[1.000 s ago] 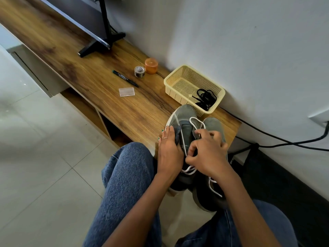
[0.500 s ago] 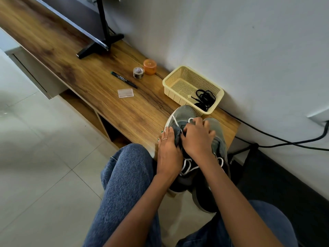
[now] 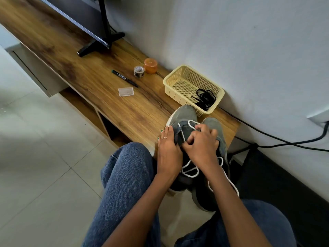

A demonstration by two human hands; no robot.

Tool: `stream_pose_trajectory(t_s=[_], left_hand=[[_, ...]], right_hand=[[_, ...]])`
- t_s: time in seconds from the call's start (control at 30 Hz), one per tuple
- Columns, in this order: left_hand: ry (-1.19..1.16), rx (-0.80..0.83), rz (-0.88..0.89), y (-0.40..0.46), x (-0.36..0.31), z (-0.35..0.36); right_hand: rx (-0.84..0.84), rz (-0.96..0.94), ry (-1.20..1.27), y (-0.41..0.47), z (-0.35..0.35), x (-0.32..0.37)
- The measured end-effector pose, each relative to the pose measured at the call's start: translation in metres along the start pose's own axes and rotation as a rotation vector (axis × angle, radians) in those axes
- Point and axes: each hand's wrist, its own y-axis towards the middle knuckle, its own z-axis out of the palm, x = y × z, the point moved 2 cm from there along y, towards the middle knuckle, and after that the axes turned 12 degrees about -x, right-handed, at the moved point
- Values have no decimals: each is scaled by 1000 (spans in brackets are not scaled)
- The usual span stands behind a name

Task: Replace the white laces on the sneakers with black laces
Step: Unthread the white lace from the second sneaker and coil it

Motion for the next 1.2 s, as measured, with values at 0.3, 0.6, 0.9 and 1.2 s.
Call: stream_pose_trajectory(t_s=[0.3, 0.6, 0.9, 1.2], left_hand=[[-11, -36, -34, 3, 8, 6], [-41, -10, -23, 2, 3, 0], [32, -73, 249, -3, -5, -18], [170, -19, 820, -26, -56, -54]], right_hand=[[16, -29, 157, 1, 10, -2], [120, -129, 110, -14, 12, -7], [-92, 78, 419, -31, -27, -12], [-47, -12, 567, -56, -91, -3]])
